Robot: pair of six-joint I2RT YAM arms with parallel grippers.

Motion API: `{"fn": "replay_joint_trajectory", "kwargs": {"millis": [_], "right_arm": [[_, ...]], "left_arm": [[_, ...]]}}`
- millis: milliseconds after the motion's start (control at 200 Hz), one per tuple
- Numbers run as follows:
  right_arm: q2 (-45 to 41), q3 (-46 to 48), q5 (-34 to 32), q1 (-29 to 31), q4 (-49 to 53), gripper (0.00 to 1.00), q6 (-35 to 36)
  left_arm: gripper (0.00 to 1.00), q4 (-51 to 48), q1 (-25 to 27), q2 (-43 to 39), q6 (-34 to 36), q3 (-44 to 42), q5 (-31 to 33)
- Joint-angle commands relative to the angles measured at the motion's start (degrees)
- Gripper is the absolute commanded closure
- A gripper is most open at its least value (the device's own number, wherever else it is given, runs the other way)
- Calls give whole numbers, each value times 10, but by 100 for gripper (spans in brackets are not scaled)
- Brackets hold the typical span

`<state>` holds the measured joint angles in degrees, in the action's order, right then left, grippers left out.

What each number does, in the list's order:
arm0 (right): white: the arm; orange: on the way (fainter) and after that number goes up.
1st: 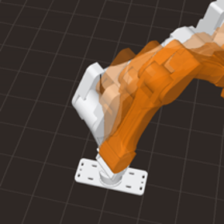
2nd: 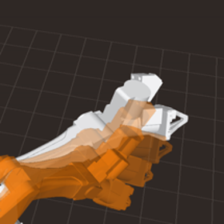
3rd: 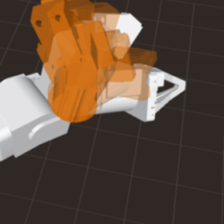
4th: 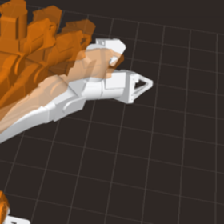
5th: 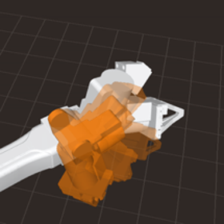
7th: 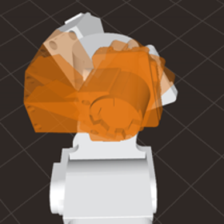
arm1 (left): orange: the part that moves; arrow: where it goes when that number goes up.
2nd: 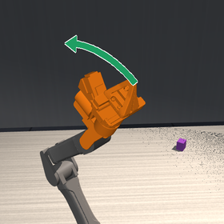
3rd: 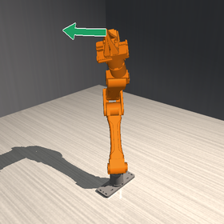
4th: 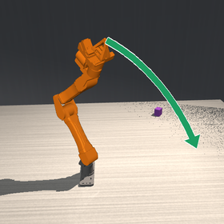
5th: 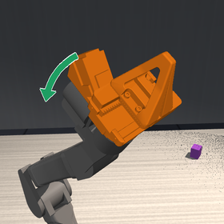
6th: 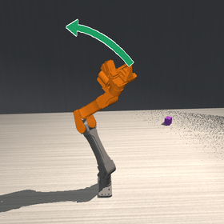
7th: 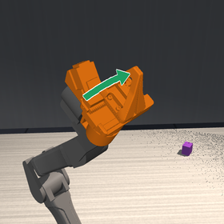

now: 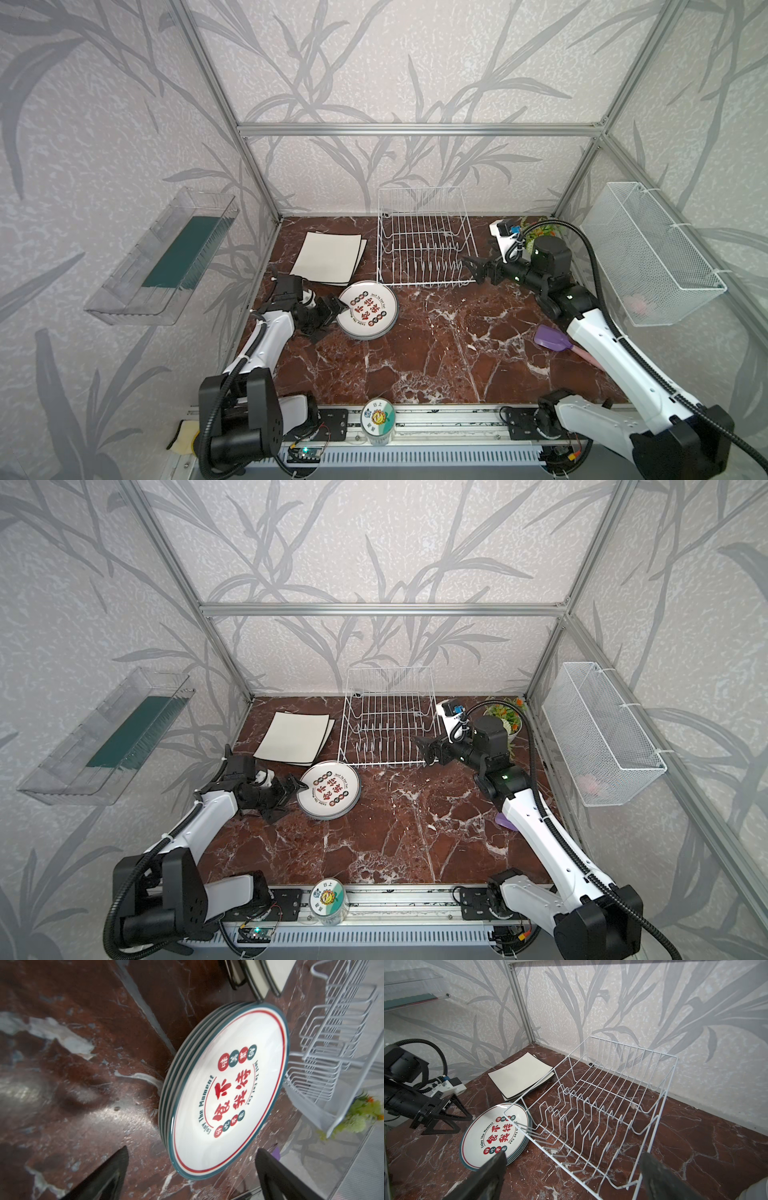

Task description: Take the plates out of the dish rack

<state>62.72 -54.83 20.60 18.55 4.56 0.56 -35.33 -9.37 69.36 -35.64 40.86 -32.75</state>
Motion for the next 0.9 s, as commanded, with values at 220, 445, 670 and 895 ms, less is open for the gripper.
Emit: {"fn": "replay_joint_trajectory", "kwargs": {"millis": [220, 445, 670, 895], "right_arm": [[-29, 40, -137, -11, -20, 1, -21], [-81, 115, -230, -101, -45, 1, -122], [-104, 253, -311, -174, -141, 1, -216], [-33, 325, -333, -174, -255, 1, -172]], "left_arm": [[1, -183, 0, -121, 110, 168, 263], [1, 48, 0, -269, 197, 43, 395], [1, 293, 1, -289, 209, -89, 422], [1, 410, 2, -184, 185, -125, 454]]}}
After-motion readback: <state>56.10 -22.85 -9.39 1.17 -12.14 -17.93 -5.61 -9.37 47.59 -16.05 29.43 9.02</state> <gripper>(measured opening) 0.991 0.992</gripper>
